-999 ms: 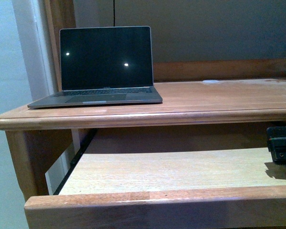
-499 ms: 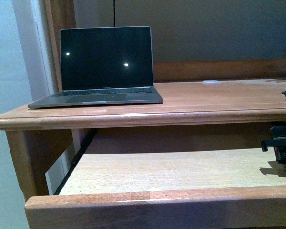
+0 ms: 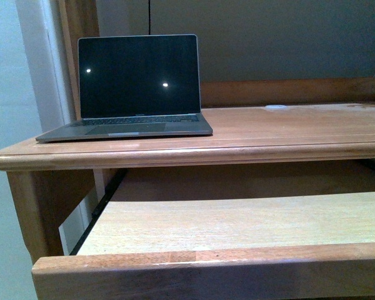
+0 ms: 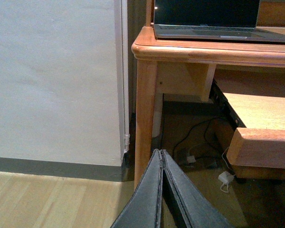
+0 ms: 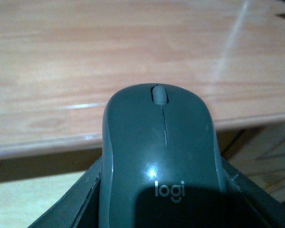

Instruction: Place mouse

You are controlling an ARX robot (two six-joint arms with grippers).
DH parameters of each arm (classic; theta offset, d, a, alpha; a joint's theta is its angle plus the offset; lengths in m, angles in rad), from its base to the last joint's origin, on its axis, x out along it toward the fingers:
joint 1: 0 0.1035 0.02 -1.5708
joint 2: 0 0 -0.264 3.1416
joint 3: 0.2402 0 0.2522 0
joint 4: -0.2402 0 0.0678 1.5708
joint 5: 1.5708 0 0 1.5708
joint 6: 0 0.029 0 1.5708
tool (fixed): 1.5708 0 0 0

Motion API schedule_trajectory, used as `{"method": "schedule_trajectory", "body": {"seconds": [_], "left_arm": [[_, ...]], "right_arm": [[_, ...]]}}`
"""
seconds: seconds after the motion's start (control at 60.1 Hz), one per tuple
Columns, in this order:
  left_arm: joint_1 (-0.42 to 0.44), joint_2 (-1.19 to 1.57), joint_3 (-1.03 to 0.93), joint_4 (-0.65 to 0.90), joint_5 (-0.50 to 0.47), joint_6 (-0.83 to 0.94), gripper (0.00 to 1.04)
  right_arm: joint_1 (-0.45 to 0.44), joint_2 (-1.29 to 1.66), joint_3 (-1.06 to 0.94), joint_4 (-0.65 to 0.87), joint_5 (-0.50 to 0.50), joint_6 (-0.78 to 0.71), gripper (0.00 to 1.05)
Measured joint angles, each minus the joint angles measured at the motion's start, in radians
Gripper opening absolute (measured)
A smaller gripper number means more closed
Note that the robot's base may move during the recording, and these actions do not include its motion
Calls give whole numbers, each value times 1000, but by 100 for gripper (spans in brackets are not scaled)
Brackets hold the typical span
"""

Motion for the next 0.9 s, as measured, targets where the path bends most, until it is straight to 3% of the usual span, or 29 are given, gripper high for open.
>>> {"method": "schedule_trajectory", "body": {"seconds": [0.3,0.416,0.832,0.899], "left_arm": [[0,0,0,0,0,0,3],[0,0,0,0,0,0,3],[0,0,0,0,0,0,3],[0,0,0,0,0,0,3]], "right_arm": [[248,298,373,-65,176,4,55],[350,529,575,-108,298,-25,55],[383,799,837,-153,414,-48,55],[386,807,848,-153,413,-58,65]]}}
